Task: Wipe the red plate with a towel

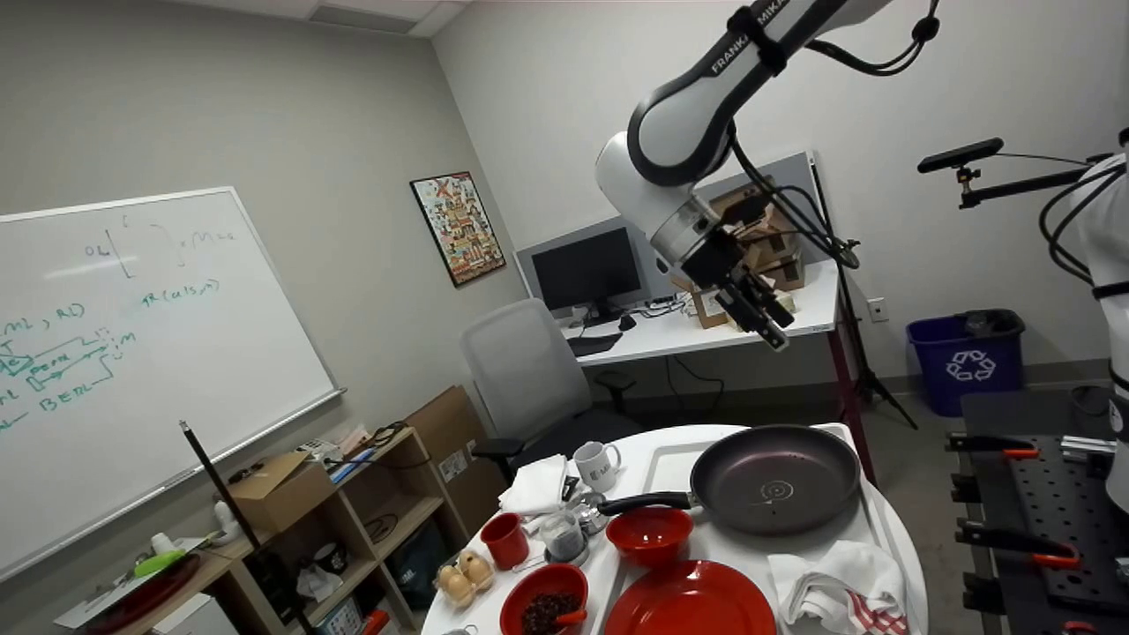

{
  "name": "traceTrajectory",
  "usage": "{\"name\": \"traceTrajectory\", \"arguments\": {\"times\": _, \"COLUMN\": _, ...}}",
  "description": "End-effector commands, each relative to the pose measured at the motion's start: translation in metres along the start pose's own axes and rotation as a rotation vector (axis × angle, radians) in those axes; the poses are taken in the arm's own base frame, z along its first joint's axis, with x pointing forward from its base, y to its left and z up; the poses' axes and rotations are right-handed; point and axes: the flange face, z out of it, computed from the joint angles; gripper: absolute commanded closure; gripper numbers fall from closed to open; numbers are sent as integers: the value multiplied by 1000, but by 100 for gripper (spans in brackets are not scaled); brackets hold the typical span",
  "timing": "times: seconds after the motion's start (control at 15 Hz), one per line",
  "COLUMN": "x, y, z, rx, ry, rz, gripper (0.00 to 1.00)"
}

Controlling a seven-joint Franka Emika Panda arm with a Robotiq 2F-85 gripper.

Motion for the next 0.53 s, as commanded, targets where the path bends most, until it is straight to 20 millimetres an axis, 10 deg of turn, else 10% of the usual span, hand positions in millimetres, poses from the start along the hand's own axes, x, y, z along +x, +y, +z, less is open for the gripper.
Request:
{"name": "traceTrajectory", "arguments": {"times": 0.0, "x": 16, "y": 6, "z": 38, "rx": -64, "ry": 18, "rz": -113, "gripper": 0}}
{"name": "traceTrajectory", "arguments": {"times": 0.47, "x": 45, "y": 19, "z": 116, "rx": -49, "ry": 29, "rz": -271, "gripper": 0}}
